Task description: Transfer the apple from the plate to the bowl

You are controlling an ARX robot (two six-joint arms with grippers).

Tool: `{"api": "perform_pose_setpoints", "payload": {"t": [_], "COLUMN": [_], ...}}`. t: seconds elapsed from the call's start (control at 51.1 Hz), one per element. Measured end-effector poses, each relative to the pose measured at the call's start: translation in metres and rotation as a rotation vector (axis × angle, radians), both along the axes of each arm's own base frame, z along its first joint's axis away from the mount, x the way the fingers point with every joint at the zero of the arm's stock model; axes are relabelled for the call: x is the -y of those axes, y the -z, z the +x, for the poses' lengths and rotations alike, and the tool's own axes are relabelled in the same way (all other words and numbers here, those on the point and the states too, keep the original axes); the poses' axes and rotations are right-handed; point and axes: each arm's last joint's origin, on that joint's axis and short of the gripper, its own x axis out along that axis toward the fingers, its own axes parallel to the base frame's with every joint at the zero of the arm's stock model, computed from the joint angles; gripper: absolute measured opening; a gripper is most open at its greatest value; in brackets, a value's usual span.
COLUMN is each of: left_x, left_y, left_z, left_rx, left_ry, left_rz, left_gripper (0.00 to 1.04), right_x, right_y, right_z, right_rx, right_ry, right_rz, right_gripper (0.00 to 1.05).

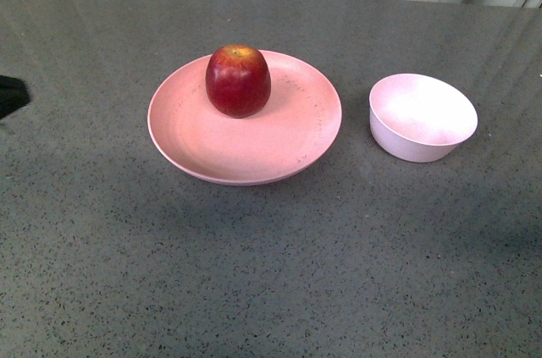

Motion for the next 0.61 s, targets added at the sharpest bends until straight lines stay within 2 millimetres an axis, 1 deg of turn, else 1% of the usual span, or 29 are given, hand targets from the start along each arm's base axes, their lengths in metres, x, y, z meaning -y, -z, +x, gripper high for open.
{"api": "perform_pose_setpoints", "payload": {"t": [0.059, 0.118, 0.235, 0.47, 0.607], "left_x": [0.012, 0.020, 0.041, 0.068, 0.082], "left_y": [0.005, 0.009, 0.024, 0.041, 0.043], "left_z": [0.016, 0.024, 0.048, 0.085, 0.106], "left_rx": [-0.009, -0.017, -0.058, -0.090, -0.073], "left_ry": [0.022, 0.040, 0.096, 0.124, 0.138], "left_rz": [0.022, 0.037, 0.081, 0.143, 0.170], "left_gripper": [0.96, 0.96, 0.96, 0.96, 0.96], "right_x": [0.000, 0.000, 0.000, 0.000, 0.000], "right_y": [0.000, 0.000, 0.000, 0.000, 0.000], "right_z": [0.000, 0.000, 0.000, 0.000, 0.000], "right_rx": [0.000, 0.000, 0.000, 0.000, 0.000], "right_ry": [0.000, 0.000, 0.000, 0.000, 0.000], "right_rz": [0.000, 0.000, 0.000, 0.000, 0.000], "right_gripper": [0.96, 0.96, 0.96, 0.96, 0.96]}}
